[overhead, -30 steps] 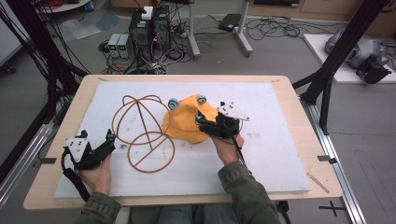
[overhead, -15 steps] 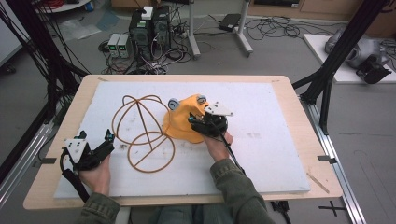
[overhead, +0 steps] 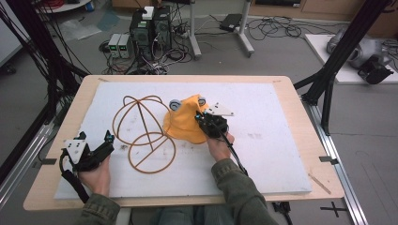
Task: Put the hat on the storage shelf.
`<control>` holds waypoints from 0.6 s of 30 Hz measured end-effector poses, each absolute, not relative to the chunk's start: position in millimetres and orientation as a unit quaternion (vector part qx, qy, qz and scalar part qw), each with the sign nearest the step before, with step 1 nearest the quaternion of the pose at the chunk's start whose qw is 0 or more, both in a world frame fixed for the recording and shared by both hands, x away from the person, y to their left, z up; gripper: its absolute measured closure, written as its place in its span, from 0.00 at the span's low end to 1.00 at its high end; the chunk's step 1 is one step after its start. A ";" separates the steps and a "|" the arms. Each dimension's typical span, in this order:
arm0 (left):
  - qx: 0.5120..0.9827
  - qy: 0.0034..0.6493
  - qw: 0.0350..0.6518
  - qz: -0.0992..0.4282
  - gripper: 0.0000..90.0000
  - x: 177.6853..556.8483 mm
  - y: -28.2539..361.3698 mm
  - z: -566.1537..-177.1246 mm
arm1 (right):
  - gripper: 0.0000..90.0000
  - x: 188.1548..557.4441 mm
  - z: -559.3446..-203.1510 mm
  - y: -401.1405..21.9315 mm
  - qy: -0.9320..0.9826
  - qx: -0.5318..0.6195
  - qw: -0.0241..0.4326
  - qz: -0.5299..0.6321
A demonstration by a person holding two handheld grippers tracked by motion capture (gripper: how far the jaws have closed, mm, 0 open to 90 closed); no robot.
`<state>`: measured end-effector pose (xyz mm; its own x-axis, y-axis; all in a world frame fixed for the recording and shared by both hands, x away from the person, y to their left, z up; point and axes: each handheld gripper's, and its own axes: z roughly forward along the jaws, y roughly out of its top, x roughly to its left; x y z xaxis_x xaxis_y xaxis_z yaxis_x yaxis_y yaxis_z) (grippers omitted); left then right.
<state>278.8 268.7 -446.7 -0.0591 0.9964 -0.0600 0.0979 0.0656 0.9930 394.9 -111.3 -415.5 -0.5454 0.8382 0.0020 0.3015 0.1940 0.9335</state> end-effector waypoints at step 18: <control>0.501 0.547 0.480 0.469 0.17 279.8 262.6 -446.6 | 0.98 373.8 -363.6 -149.3 0.650 0.377 0.325 0.574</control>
